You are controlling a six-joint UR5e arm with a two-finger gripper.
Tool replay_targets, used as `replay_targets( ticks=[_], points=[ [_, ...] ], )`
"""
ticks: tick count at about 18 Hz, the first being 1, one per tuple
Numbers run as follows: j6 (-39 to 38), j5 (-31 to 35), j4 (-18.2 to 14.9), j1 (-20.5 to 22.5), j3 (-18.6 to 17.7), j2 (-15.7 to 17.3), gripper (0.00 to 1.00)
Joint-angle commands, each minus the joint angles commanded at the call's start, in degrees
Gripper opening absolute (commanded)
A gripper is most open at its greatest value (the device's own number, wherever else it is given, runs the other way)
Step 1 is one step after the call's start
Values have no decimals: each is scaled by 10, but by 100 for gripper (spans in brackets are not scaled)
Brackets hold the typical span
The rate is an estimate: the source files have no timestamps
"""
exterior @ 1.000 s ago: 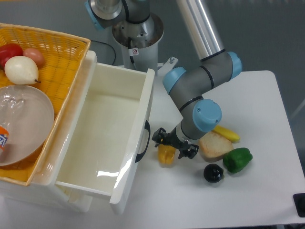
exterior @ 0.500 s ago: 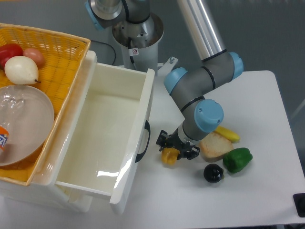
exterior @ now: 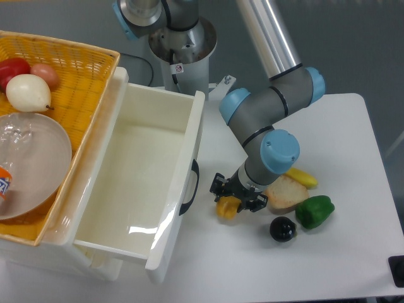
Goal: Pick up the yellow pepper
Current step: 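Lift the yellow pepper up off the table with the gripper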
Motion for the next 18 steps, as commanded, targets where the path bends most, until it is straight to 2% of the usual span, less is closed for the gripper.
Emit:
replay_targets(
  ticks=[9,15,18],
  points=[
    [19,2,-36,16,55,13,8],
    [132,4,-54,35,70,46,8],
    [204,29,-61,33,66,68,8]
  ],
)
